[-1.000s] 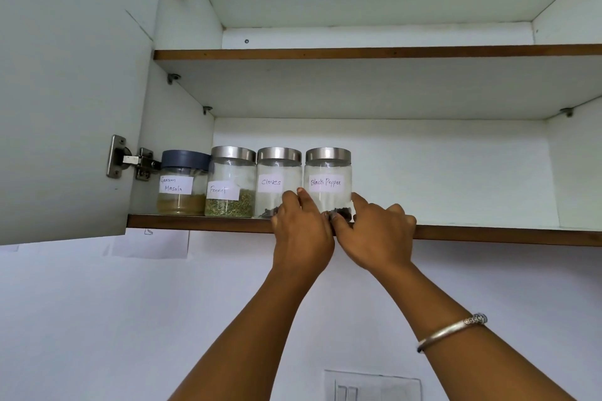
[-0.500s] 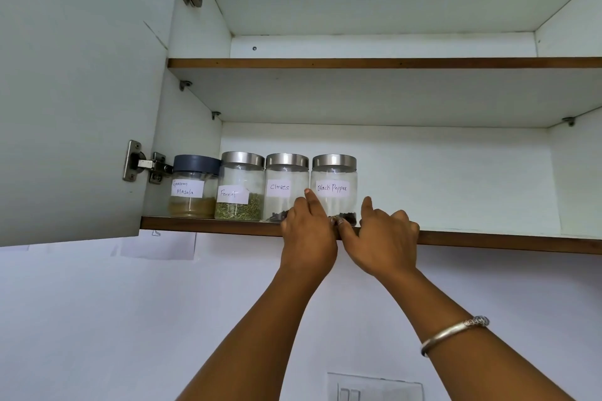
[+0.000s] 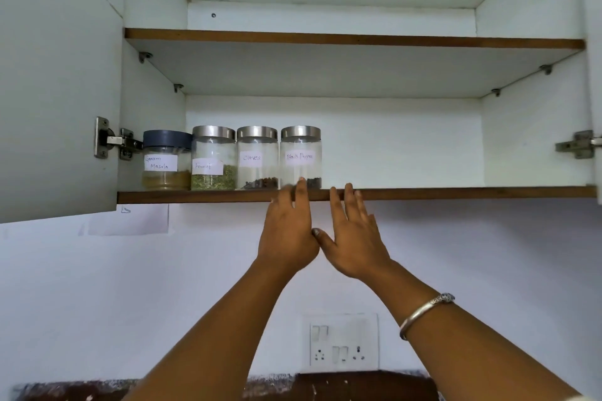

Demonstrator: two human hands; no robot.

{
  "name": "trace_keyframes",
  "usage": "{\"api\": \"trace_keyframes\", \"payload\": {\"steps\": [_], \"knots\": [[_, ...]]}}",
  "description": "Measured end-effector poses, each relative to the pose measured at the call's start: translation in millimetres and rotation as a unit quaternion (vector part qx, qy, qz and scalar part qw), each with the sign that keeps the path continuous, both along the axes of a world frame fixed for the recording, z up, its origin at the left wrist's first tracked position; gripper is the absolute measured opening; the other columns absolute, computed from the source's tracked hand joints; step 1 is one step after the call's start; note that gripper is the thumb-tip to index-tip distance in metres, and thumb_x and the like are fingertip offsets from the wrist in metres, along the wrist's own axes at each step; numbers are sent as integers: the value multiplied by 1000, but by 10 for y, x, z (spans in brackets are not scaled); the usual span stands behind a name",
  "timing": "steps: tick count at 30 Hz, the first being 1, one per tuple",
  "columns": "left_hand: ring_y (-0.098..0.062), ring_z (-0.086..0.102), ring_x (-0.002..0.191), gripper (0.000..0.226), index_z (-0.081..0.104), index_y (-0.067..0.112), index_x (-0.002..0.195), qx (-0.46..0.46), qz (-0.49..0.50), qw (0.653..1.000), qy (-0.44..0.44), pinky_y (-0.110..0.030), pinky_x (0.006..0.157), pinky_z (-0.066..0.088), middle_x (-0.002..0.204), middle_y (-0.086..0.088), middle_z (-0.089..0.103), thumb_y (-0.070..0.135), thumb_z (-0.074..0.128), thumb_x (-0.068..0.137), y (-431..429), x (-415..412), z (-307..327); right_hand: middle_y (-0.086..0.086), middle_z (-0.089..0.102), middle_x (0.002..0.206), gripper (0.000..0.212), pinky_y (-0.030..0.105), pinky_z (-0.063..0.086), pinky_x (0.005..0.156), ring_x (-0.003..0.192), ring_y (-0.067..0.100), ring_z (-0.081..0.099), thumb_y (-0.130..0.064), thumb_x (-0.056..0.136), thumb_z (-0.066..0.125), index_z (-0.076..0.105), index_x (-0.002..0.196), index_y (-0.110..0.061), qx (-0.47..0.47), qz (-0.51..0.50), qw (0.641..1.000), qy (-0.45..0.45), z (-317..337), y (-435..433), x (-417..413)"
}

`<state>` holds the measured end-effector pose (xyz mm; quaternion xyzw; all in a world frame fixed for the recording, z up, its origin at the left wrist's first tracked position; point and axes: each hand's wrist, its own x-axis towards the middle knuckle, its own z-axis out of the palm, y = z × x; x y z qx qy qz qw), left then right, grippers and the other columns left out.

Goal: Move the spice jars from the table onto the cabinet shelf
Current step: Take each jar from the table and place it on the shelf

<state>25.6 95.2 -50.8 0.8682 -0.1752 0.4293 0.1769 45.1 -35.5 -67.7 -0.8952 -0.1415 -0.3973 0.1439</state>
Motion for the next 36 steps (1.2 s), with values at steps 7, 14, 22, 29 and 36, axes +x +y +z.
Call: {"api": "trace_keyframes", "payload": {"steps": [7,14,22,29,36], "knots": [[-26,19,143,84,-3,24,149,80,-95,985,119,-34,110,31,159,-4,-2,32,56,90,-456,-115,-942,7,-19,156,81,47,11,117,144,29,-13,-61,90,34,-12,148,-28,0,-70,990,121,-827,-513,-353],[-29,18,143,85,1,16,150,145,-193,946,218,-35,111,27,157,-13,3,16,55,84,-1342,-253,-1794,11,-8,158,74,49,15,116,145,31,-6,-49,93,41,2,150,-23,45,-100,967,230,-1787,-1390,-730],[-30,14,143,88,3,10,149,141,-244,892,353,-41,115,25,155,-15,8,25,58,82,-2759,-243,-2957,7,7,158,69,46,22,112,145,30,7,-58,90,40,19,147,-25,77,-175,930,315,-3023,-2778,-809],[-29,22,139,77,11,11,147,137,-238,858,433,-38,109,29,153,-12,15,32,53,86,-3703,-75,-3978,9,22,155,63,47,26,113,143,31,17,-56,91,39,28,144,-22,53,-190,903,383,-3901,-3684,-818],[-31,24,138,83,8,18,147,113,-222,840,482,-47,109,32,152,-13,18,35,58,84,-4239,107,-4516,13,26,151,67,47,37,107,137,34,27,-50,88,53,24,141,-22,112,-208,892,386,-4442,-4227,-716]]}}
